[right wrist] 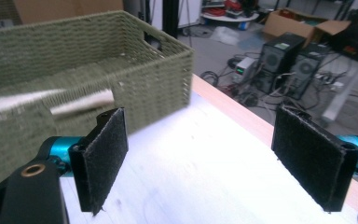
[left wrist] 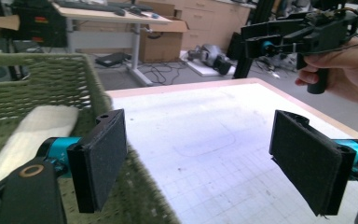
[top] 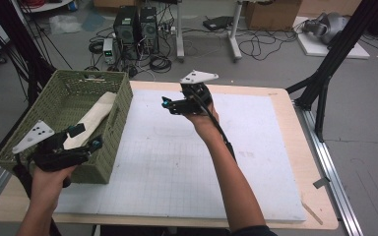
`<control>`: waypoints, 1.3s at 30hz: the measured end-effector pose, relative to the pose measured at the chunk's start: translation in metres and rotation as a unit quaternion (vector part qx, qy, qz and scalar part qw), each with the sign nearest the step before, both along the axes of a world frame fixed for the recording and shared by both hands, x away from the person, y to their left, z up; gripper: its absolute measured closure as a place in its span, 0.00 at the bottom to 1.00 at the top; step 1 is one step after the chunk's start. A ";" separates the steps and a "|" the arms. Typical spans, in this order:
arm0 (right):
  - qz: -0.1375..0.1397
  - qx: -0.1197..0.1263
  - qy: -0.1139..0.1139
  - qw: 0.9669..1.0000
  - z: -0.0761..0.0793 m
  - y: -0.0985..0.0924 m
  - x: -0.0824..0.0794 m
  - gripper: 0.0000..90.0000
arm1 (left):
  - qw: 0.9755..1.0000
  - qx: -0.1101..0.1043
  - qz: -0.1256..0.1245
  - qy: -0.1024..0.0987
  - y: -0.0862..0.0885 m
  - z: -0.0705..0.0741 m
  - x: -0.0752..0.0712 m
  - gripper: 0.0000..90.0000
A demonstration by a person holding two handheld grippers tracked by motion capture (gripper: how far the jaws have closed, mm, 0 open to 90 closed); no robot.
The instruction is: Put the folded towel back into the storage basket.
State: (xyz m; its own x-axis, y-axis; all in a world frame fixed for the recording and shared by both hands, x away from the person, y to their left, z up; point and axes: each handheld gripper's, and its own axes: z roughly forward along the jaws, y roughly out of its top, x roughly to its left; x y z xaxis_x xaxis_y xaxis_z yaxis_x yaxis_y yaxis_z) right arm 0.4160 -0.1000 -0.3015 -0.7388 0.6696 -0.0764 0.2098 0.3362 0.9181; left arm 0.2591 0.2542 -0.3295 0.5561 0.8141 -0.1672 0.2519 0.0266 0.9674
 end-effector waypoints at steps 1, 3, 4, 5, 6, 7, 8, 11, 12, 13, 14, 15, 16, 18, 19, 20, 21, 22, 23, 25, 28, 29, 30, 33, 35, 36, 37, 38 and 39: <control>-0.004 -0.003 -0.003 1.000 -0.002 -0.006 -0.003 0.19 | 1.000 0.003 -0.003 0.000 -0.002 0.000 0.001 0.22; -0.011 -0.003 0.000 1.000 -0.005 -0.018 -0.008 0.19 | 1.000 0.004 -0.010 0.000 -0.007 -0.001 0.003 0.22; -0.016 -0.006 -0.001 1.000 -0.006 -0.025 -0.011 0.19 | 1.000 0.004 -0.015 0.000 -0.010 -0.001 0.004 0.22; -0.021 -0.006 -0.001 1.000 -0.007 -0.033 -0.015 0.19 | 1.000 0.004 -0.018 -0.001 -0.012 -0.001 0.005 0.22; -0.025 -0.004 -0.003 1.000 -0.008 -0.038 -0.018 0.19 | 1.000 0.005 -0.022 -0.001 -0.014 -0.002 0.006 0.22; -0.029 -0.003 -0.004 1.000 -0.009 -0.044 -0.022 0.19 | 1.000 0.006 -0.027 -0.002 -0.017 -0.002 0.007 0.22; -0.034 -0.004 -0.009 0.999 -0.010 -0.052 -0.026 0.19 | 0.999 0.007 -0.032 -0.002 -0.020 -0.002 0.008 0.22; -0.049 -0.004 -0.013 0.999 -0.016 -0.075 -0.038 0.19 | 0.999 0.010 -0.044 -0.004 -0.029 -0.003 0.010 0.22; -0.054 -0.006 -0.011 0.998 -0.018 -0.082 -0.042 0.19 | 0.999 0.010 -0.049 -0.005 -0.032 -0.004 0.011 0.22; -0.060 -0.005 -0.011 0.998 -0.021 -0.090 -0.045 0.19 | 0.998 0.013 -0.055 -0.006 -0.035 -0.005 0.012 0.22; -0.066 -0.004 -0.006 0.998 -0.023 -0.096 -0.049 0.19 | 0.998 0.012 -0.060 -0.006 -0.038 -0.006 0.013 0.22; -0.071 -0.003 -0.009 0.997 -0.025 -0.103 -0.053 0.19 | 0.998 0.009 -0.066 -0.006 -0.041 -0.006 0.014 0.22; -0.076 -0.002 -0.009 0.997 -0.026 -0.109 -0.056 0.19 | 0.997 0.007 -0.071 -0.007 -0.044 -0.007 0.015 0.22; -0.086 -0.001 -0.010 0.996 -0.030 -0.120 -0.063 0.19 | 0.997 0.004 -0.081 -0.011 -0.050 -0.008 0.016 0.22; -0.090 -0.005 -0.012 0.996 -0.032 -0.124 -0.067 0.19 | 0.996 0.006 -0.086 -0.014 -0.053 -0.009 0.017 0.22; -0.095 -0.007 -0.012 0.995 -0.034 -0.128 -0.070 0.19 | 0.996 0.005 -0.090 -0.016 -0.056 -0.009 0.018 0.22; -0.100 -0.011 -0.016 0.995 -0.036 -0.132 -0.073 0.19 | 0.995 0.006 -0.095 -0.017 -0.059 -0.010 0.018 0.22; -0.105 -0.011 -0.014 0.994 -0.039 -0.135 -0.077 0.19 | 0.995 0.006 -0.099 -0.019 -0.062 -0.011 0.019 0.22; -0.110 -0.013 -0.015 0.994 -0.041 -0.139 -0.080 0.19 | 0.994 0.006 -0.103 -0.021 -0.065 -0.012 0.020 0.22; -0.122 -0.018 -0.018 0.992 -0.047 -0.144 -0.087 0.19 | 0.993 -0.002 -0.114 -0.024 -0.071 -0.014 0.022 0.22; -0.136 -0.019 -0.020 0.990 -0.055 -0.152 -0.097 0.19 | 0.992 -0.003 -0.122 -0.031 -0.079 -0.017 0.024 0.22; -0.138 -0.018 -0.017 0.990 -0.058 -0.155 -0.100 0.19 | 0.992 -0.003 -0.126 -0.032 -0.081 -0.018 0.024 0.22; -0.141 -0.017 -0.017 0.990 -0.060 -0.158 -0.102 0.19 | 0.991 -0.002 -0.130 -0.032 -0.084 -0.020 0.025 0.22; -0.151 -0.013 -0.015 0.988 -0.065 -0.167 -0.109 0.19 | 0.990 0.008 -0.140 -0.032 -0.091 -0.025 0.026 0.22; -0.156 -0.010 -0.014 0.988 -0.068 -0.172 -0.113 0.19 | 0.989 0.014 -0.144 -0.029 -0.096 -0.028 0.027 0.22; -0.158 -0.010 -0.014 0.987 -0.070 -0.175 -0.115 0.19 | 0.989 0.016 -0.146 -0.030 -0.098 -0.030 0.027 0.22; -0.161 -0.008 -0.012 0.987 -0.072 -0.177 -0.116 0.19 | 0.988 0.019 -0.149 -0.028 -0.100 -0.031 0.028 0.22; -0.163 -0.005 -0.009 0.986 -0.074 -0.179 -0.118 0.19 | 0.988 0.020 -0.149 -0.027 -0.102 -0.033 0.028 0.22; -0.165 -0.006 -0.010 0.986 -0.076 -0.181 -0.119 0.19 | 0.988 0.021 -0.150 -0.026 -0.104 -0.034 0.028 0.22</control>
